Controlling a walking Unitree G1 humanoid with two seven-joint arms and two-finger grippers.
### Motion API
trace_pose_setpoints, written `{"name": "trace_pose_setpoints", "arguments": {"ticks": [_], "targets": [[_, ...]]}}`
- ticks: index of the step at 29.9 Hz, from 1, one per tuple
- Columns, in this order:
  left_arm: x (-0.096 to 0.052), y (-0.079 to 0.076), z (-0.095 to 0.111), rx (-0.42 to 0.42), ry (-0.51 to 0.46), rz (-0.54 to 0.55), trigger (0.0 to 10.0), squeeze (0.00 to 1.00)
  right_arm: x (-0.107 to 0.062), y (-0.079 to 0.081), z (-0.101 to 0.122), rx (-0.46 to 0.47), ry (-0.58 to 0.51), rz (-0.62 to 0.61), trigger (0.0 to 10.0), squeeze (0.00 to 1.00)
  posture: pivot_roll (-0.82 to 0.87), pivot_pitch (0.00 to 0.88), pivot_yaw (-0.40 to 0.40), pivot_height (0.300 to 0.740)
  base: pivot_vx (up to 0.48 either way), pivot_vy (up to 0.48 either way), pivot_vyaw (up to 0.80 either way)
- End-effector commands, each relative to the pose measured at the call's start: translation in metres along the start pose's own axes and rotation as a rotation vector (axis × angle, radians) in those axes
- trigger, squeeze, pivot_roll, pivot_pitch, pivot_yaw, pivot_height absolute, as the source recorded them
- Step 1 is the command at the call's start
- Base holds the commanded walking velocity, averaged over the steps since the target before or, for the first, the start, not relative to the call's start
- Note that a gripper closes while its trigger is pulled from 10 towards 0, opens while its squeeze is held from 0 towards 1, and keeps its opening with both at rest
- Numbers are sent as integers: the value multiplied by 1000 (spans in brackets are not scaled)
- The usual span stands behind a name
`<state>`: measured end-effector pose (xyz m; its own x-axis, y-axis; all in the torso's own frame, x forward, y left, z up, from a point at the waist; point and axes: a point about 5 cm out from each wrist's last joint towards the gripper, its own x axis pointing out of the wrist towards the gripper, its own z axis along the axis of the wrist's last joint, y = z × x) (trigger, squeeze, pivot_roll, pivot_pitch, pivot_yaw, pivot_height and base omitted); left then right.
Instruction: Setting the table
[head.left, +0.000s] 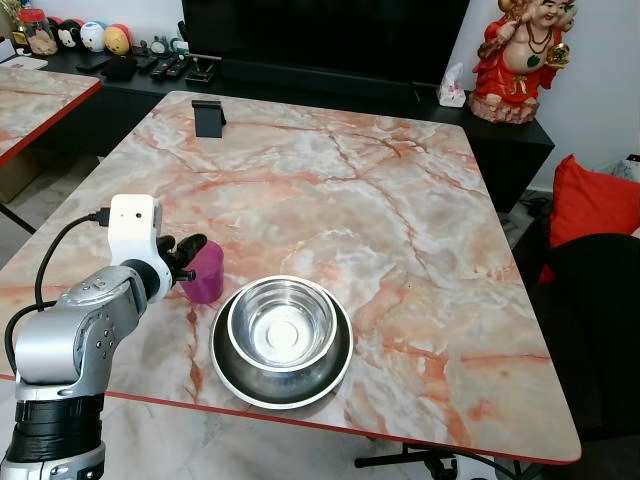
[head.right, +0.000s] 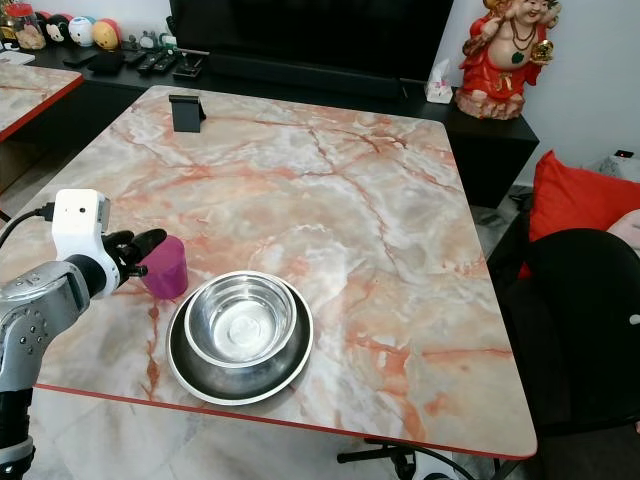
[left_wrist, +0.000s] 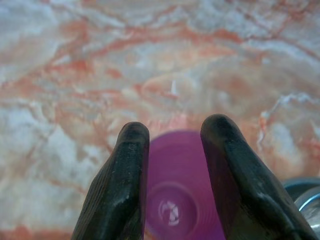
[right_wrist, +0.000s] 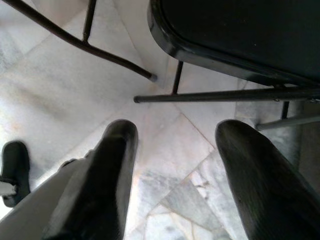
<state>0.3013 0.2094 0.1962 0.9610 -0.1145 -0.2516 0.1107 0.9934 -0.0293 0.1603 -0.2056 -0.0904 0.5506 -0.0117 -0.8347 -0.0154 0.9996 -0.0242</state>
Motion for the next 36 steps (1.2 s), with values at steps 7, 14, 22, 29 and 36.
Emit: {"name": "trace_pose_setpoints", "arguments": {"ticks": [7,14,22,29,36], "targets": [[-10,7,31,203,-328,115,10000,0,0,-4,2,-12,-4,-8,10000,0,71,0,-99,740,0,0,0],[-19,-9,13,483,-459,214,10000,0,0,-4,2,-6,-9,-15,10000,0,62,0,-95,740,0,0,0],[-22,-26,-17,321,-515,257,10000,0,0,-4,2,-7,-9,-17,10000,0,59,0,-92,740,0,0,0],[-25,-31,-23,278,-571,315,10000,0,0,-3,1,-3,-11,-20,10000,0,52,0,-88,740,0,0,0],[-30,-28,-22,313,-587,288,10000,0,-1,-3,0,-4,-8,-22,10000,0,59,0,-88,740,0,0,0]]}}
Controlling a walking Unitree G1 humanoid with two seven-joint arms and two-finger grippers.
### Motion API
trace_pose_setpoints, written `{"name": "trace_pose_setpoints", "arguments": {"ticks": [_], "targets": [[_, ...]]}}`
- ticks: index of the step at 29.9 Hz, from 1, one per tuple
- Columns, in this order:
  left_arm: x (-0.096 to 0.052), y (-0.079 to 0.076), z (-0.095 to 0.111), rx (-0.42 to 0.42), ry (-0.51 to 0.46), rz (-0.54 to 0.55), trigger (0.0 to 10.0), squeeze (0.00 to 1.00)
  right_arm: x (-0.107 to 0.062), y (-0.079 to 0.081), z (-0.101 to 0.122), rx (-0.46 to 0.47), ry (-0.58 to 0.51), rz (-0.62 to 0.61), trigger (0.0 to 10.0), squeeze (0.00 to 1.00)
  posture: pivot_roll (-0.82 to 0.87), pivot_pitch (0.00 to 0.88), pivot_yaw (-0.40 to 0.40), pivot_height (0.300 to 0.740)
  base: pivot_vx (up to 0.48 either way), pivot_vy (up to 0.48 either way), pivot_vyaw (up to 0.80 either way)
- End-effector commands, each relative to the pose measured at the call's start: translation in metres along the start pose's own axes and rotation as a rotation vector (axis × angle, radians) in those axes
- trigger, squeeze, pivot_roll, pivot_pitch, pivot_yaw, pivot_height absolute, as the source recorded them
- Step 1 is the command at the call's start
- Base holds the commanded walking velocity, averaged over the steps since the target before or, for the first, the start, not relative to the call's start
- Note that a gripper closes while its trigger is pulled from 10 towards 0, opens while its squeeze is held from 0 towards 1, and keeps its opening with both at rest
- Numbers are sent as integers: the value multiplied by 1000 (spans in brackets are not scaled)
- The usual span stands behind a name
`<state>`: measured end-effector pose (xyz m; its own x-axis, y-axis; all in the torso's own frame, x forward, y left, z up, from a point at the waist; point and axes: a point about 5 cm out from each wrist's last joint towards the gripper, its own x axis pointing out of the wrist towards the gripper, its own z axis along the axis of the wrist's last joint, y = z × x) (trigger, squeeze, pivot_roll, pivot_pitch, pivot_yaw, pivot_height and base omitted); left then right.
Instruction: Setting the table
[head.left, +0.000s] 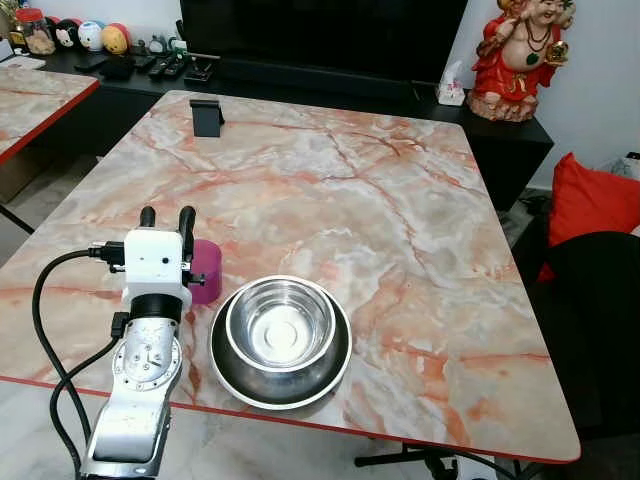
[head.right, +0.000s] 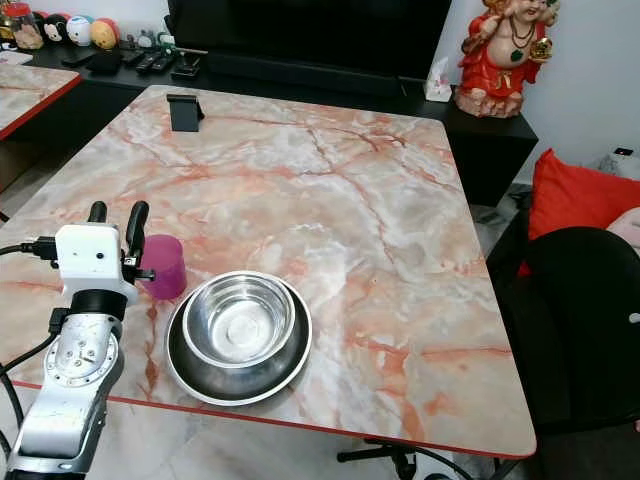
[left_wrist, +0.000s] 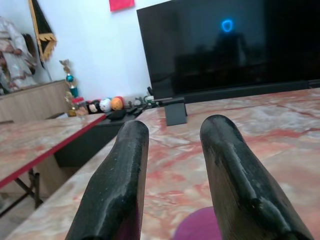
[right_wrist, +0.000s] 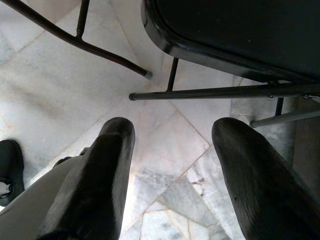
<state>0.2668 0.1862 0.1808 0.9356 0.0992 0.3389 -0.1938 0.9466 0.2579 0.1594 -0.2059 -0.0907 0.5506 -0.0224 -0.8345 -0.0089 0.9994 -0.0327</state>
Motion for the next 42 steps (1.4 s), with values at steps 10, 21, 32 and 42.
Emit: {"name": "trace_pose_setpoints", "arguments": {"ticks": [10,21,32,42], "targets": [[-2,-2,5,32,-53,-94,10000,0,-1,-3,-1,-7,-4,-10,10000,0,56,0,-86,740,0,0,0],[-6,-16,2,36,-47,-195,10000,0,-1,-3,-1,-3,-4,-12,10000,0,59,0,-86,740,0,0,0],[-2,-20,3,34,-44,-233,10000,0,0,1,0,22,-12,-14,10000,0,62,0,-57,740,0,0,0],[3,-16,5,40,-52,-237,10000,0,1,8,0,54,-15,-9,10000,0,62,0,-31,740,0,0,0]]}}
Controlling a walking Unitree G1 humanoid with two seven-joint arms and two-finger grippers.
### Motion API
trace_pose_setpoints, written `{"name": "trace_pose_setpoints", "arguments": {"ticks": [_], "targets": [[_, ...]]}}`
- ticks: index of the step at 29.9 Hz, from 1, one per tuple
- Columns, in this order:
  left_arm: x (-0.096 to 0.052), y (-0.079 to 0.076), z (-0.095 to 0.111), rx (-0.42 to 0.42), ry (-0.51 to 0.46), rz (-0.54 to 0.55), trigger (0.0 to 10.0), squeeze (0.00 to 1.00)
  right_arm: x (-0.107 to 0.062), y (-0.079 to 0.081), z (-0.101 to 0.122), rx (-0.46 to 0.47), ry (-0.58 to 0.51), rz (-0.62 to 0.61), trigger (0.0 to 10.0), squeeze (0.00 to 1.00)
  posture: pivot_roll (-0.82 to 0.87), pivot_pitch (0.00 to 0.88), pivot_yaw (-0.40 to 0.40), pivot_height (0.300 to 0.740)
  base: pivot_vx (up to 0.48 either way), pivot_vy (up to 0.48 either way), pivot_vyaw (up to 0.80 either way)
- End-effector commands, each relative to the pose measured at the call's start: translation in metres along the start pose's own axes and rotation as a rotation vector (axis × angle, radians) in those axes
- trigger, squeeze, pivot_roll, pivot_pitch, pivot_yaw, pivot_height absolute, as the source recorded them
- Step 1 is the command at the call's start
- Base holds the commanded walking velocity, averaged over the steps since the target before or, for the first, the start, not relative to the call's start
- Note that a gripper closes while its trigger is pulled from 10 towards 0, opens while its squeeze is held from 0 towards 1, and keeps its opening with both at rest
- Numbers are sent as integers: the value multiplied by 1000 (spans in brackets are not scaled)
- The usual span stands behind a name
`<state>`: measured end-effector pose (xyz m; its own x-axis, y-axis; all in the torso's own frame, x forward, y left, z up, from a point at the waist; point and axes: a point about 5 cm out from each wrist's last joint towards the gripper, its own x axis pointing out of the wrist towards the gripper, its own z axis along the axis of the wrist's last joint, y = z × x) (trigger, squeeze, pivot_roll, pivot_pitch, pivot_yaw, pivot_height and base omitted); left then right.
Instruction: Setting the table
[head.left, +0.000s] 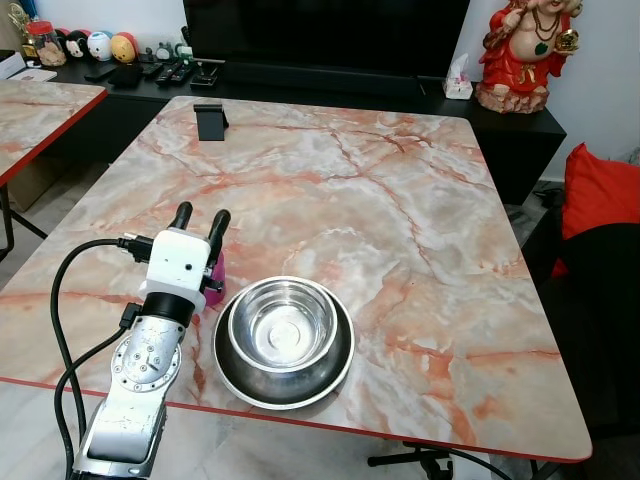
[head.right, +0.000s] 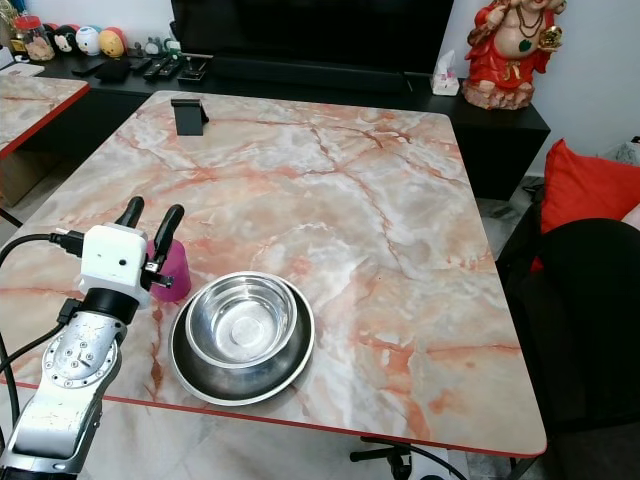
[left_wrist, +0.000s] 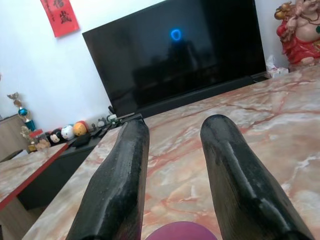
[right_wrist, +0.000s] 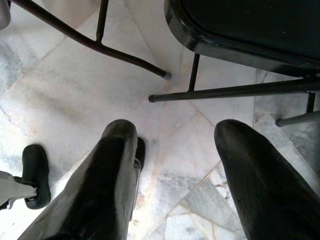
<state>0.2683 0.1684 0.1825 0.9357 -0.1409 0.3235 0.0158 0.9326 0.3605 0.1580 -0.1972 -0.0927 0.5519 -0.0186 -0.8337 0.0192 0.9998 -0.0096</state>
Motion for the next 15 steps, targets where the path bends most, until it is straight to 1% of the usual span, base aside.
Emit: {"name": "trace_pose_setpoints", "arguments": {"ticks": [1,7,15], "targets": [[3,2,-1,7,13,-4,10000,0,0,-1,2,20,-14,-13,10000,0,62,0,-31,740,0,0,0],[4,-1,-1,-10,17,4,10000,0,0,-2,2,20,-14,-13,10000,0,63,0,-37,740,0,0,0],[2,-2,-2,-14,21,3,10000,0,0,-4,3,13,-14,-13,10000,0,65,0,-45,740,0,289,0]]}}
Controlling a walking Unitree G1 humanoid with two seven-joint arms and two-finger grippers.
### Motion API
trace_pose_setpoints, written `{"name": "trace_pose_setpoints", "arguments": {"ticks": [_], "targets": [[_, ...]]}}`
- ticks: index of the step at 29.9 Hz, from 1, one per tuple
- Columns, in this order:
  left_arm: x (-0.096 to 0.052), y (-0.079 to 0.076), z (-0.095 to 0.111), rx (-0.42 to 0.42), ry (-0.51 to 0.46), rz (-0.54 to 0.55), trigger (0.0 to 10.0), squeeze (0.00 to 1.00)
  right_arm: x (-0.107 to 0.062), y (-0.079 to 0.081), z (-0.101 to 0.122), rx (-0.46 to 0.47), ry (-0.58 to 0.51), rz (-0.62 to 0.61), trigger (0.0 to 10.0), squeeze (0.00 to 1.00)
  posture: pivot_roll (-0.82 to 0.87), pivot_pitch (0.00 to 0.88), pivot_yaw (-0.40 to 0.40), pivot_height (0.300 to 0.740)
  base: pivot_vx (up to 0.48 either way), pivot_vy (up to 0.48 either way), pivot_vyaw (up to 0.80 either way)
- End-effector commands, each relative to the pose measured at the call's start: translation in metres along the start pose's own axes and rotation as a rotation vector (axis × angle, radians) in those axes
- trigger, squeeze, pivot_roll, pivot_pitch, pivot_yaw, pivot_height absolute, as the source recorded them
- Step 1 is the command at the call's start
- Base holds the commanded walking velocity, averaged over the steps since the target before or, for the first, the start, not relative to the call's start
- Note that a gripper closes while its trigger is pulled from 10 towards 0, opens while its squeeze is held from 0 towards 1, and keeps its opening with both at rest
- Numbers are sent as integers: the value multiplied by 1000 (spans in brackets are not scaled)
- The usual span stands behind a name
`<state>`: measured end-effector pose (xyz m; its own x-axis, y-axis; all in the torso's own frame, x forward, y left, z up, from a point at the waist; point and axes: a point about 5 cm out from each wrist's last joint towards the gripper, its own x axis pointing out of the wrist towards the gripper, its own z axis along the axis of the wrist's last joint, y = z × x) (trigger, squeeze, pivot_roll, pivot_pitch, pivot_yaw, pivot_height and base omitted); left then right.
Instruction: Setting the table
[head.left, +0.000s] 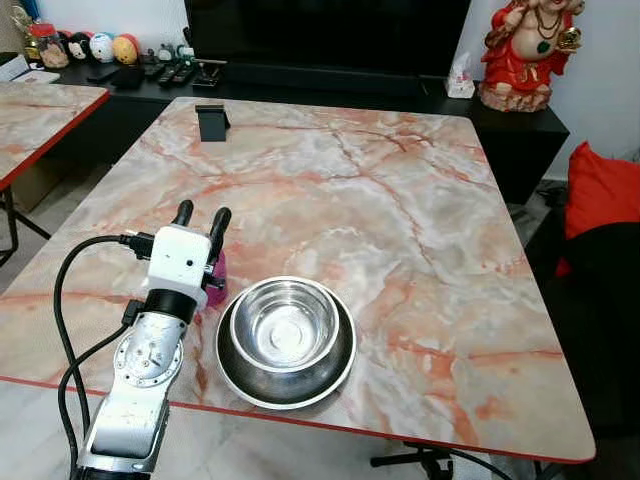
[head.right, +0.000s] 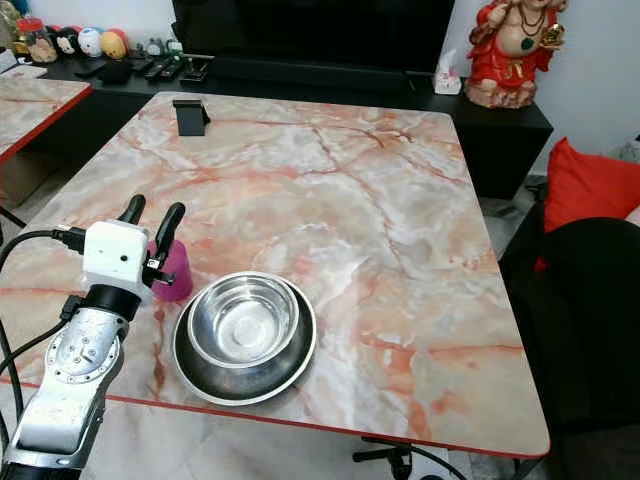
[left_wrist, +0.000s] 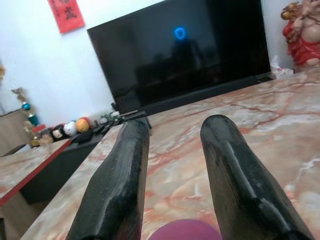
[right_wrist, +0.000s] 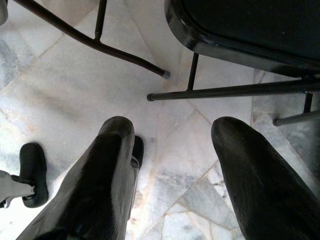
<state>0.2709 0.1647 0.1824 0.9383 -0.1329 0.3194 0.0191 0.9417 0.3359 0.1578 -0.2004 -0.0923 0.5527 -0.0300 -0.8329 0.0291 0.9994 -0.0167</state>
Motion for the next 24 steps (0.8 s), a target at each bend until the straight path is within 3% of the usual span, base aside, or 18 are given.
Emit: {"name": "trace_pose_setpoints", "arguments": {"ticks": [1,24], "targets": [[-1,1,-2,11,15,-2,10000,0,0,-1,3,7,-13,-1,10000,0,65,0,-46,740,0,289,0],[1,-1,1,3,6,1,10000,0,0,-1,3,-6,-10,5,10000,0,67,0,-48,740,0,285,0]]}}
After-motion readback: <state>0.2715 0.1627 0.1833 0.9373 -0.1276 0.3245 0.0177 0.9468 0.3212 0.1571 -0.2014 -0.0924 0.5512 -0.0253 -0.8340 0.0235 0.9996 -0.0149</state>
